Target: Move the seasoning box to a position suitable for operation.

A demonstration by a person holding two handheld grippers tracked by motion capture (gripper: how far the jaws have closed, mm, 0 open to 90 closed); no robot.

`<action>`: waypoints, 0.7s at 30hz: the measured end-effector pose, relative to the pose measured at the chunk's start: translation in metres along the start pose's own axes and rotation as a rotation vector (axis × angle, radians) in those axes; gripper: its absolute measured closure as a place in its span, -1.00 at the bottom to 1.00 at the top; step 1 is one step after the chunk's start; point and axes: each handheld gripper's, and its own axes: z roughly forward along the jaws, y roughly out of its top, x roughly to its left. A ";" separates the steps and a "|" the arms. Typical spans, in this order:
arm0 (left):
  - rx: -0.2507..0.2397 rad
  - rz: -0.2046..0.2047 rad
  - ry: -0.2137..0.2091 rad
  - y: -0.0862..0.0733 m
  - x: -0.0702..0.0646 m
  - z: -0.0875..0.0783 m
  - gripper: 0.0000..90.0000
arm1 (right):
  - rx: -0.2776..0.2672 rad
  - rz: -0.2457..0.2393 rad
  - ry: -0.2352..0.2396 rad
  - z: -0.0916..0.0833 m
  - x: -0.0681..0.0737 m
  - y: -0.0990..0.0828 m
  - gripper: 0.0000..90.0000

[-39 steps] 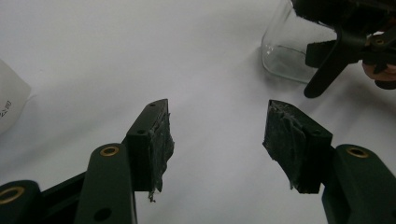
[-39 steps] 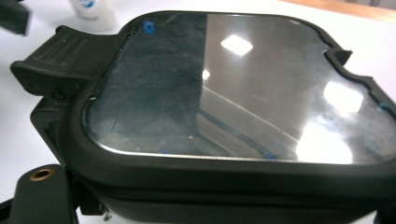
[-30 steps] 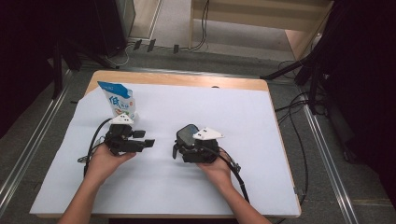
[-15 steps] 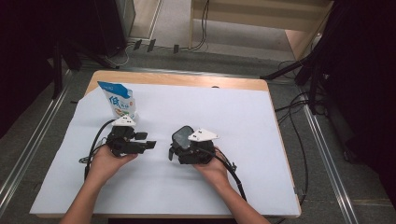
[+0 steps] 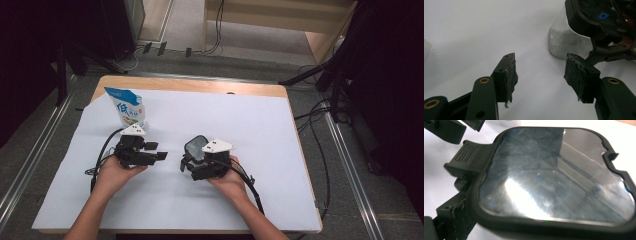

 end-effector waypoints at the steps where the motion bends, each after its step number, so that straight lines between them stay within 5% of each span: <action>1: -0.002 -0.001 0.000 0.000 0.000 0.000 -0.05 | 0.003 -0.008 0.008 -0.001 -0.001 -0.001 -1.00; 7: -0.020 0.005 0.009 0.000 -0.001 -0.003 -0.01 | 0.020 -0.007 0.047 -0.014 -0.002 -0.008 -1.00; 13: -0.016 0.017 -0.013 0.000 -0.002 0.001 0.16 | 0.022 0.015 0.034 -0.031 -0.006 -0.012 -1.00; 16: -0.016 0.032 -0.047 0.000 -0.005 0.003 0.45 | 0.027 0.031 0.026 -0.045 -0.008 -0.015 -0.97; 20: -0.013 0.056 -0.063 -0.001 -0.007 0.007 0.72 | 0.002 0.053 0.040 -0.057 -0.013 -0.016 -0.60; 21: -0.007 0.051 -0.089 -0.002 -0.007 0.010 0.79 | -0.019 0.062 0.055 -0.065 -0.018 -0.017 -0.24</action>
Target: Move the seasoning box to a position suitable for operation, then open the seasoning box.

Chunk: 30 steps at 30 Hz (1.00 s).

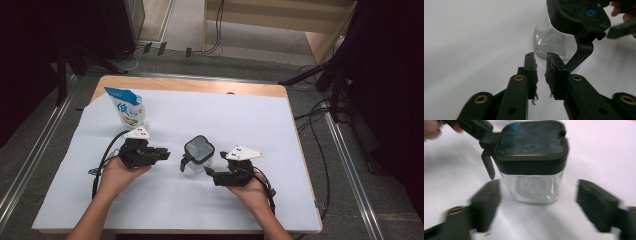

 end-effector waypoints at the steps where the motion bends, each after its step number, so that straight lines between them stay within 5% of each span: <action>1: -0.001 0.003 -0.001 0.000 -0.001 0.001 0.83 | -0.007 0.007 0.000 -0.002 -0.002 0.000 -0.14; 5: -0.032 0.017 -0.044 0.000 -0.005 0.003 1.00 | -0.013 0.049 0.042 -0.005 -0.010 0.004 0.22; 12: -0.007 0.023 -0.034 -0.002 -0.009 0.012 1.00 | -0.002 0.053 0.084 -0.001 -0.011 0.006 0.99; 30: 0.021 0.046 -0.055 -0.001 -0.019 0.029 1.00 | -0.015 0.053 0.098 0.002 -0.013 0.009 1.00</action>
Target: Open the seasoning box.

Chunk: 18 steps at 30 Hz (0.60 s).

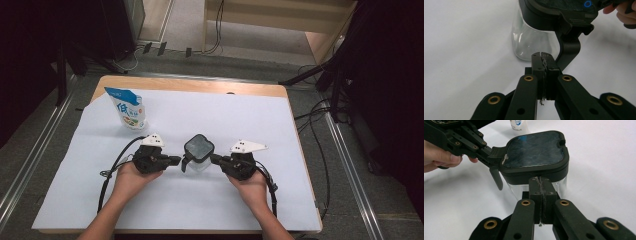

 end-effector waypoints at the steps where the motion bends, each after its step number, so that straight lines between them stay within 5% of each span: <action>1: 0.000 0.000 0.000 0.000 0.000 0.000 1.00 | 0.002 0.002 0.001 0.000 -0.001 0.000 1.00; 18: -0.004 0.014 -0.012 0.004 -0.015 0.006 1.00 | -0.012 0.032 -0.024 0.002 -0.009 0.001 1.00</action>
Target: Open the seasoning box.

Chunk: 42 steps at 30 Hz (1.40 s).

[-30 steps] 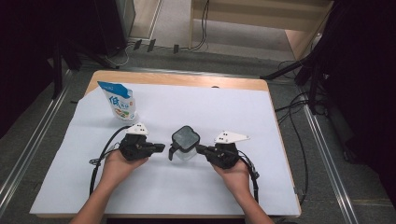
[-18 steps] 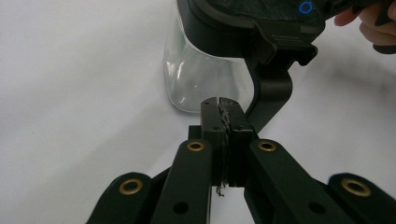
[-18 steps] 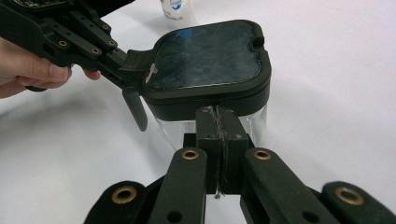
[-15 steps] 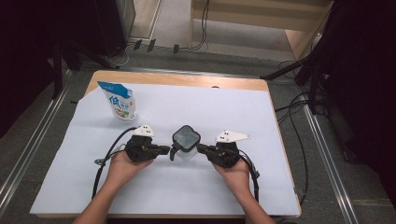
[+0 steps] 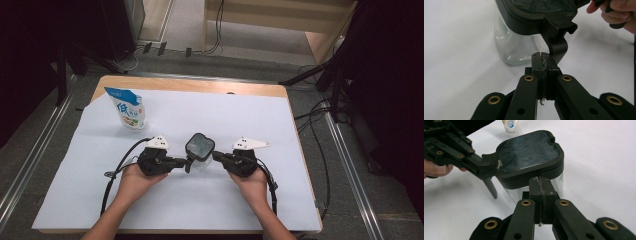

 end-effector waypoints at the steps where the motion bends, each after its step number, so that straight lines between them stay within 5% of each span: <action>1: 0.001 0.001 -0.003 0.000 -0.001 0.000 1.00 | -0.003 0.003 -0.004 0.000 -0.001 0.000 1.00; 13: -0.002 0.018 -0.007 0.004 -0.015 0.011 1.00 | -0.010 0.024 -0.051 0.008 -0.007 0.007 1.00; 32: -0.010 0.021 -0.019 0.012 -0.026 0.027 1.00 | 0.010 0.058 -0.046 0.027 -0.016 0.020 1.00; 39: 0.021 0.019 -0.052 0.012 -0.019 0.014 0.97 | 0.009 0.039 -0.052 0.015 -0.012 0.017 1.00; 42: 0.029 0.029 -0.048 0.010 -0.013 0.001 0.90 | -0.007 0.052 -0.039 -0.004 -0.005 0.009 1.00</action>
